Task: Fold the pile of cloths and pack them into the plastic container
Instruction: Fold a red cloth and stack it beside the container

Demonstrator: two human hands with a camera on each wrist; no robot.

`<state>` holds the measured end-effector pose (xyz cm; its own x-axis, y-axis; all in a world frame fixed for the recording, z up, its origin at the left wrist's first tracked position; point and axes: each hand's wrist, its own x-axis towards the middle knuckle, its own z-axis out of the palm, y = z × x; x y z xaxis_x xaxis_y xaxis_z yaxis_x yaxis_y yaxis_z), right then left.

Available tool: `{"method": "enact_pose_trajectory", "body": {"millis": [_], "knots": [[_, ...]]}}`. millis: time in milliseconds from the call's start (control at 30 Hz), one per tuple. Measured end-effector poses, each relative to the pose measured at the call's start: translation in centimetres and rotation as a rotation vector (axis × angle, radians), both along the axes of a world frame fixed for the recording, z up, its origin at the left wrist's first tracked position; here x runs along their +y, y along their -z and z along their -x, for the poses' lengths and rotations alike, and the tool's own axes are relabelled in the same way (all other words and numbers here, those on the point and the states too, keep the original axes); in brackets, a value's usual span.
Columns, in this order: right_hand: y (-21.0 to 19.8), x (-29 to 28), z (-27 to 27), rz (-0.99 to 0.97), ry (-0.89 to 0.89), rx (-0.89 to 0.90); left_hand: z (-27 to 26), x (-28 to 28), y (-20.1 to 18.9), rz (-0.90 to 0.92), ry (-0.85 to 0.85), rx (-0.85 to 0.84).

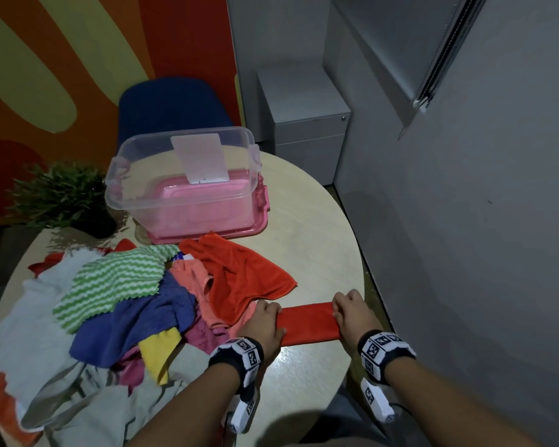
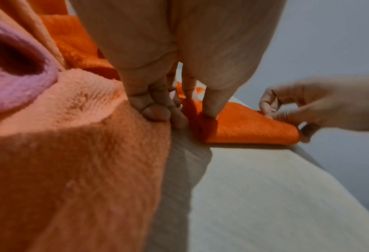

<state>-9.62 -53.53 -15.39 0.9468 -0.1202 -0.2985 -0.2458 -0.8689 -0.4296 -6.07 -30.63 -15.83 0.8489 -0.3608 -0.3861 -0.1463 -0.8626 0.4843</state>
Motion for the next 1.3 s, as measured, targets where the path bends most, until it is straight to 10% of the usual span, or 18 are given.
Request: {"method": "enact_pose_trajectory", "body": {"millis": [367,600,1300], "knots": [[-0.1,1.1,1.3,0.102,-0.524,-0.075,0.9,-1.7,-1.6,-0.321,0.344,-0.324],[1.2,1.3,2.4,0.273,-0.73,0.164,3.1,-1.0,1.0,-0.245,0.57,-0.16],[-0.3,-3.8,-0.6,0.321,-0.572,0.137,-1.4,-3.0,0.6,-0.309,0.666,-0.284]]}}
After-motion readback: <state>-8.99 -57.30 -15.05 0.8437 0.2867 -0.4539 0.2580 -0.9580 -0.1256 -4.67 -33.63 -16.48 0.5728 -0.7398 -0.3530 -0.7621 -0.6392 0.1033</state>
